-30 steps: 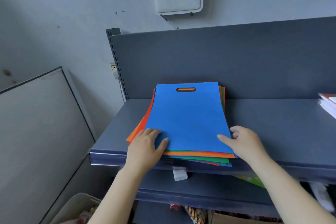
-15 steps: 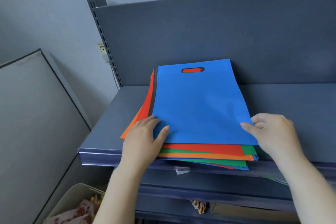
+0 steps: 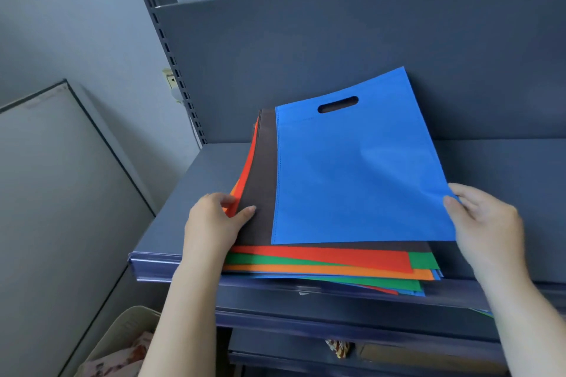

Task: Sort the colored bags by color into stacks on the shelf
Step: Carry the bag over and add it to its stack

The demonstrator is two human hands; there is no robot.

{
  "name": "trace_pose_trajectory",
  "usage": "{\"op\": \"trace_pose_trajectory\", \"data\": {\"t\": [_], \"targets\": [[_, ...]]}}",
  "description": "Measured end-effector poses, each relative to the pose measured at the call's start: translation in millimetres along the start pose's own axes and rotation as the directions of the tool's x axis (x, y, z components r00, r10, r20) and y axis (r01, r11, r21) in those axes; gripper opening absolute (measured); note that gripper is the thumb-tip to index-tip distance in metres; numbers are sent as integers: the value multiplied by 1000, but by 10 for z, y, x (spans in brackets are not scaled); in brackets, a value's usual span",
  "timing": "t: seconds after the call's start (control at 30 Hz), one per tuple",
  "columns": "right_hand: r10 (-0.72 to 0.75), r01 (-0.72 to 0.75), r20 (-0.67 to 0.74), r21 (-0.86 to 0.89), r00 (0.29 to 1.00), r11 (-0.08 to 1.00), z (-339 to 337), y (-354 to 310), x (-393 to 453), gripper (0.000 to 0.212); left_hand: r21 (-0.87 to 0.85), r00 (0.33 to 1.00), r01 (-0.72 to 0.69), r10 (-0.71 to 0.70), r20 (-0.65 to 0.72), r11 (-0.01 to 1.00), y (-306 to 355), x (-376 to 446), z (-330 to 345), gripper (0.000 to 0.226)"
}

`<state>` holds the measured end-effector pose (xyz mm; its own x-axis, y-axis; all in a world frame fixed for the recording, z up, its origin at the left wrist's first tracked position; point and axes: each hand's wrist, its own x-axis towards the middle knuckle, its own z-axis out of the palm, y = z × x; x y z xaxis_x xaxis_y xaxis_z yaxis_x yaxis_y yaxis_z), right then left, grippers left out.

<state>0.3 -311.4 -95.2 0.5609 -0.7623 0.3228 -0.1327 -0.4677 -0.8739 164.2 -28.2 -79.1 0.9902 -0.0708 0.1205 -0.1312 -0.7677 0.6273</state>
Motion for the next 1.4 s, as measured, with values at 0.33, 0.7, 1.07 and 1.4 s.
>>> {"op": "trace_pose_trajectory", "data": {"t": [0.33,0.7,1.07,1.4], "targets": [[19,-22,18,219,1000,975,10,-121,-39,48,104,984,-62,78,-160,993,137,-180,-42,16],[25,-118,192,490,981,864,-32,-435,-283,58,-438,884,-101,-122,-452,893,-33,-706,-481,12],[9,-432,553,641,833,635,167,-855,-971,33,-524,626,-148,-330,-706,839,-614,-1964,-1052,17],[-145,-666,842,506,520,548,497,-1303,-2223,37,-509,217,-150,-474,-853,847,-1247,-3557,-1762,25]]}}
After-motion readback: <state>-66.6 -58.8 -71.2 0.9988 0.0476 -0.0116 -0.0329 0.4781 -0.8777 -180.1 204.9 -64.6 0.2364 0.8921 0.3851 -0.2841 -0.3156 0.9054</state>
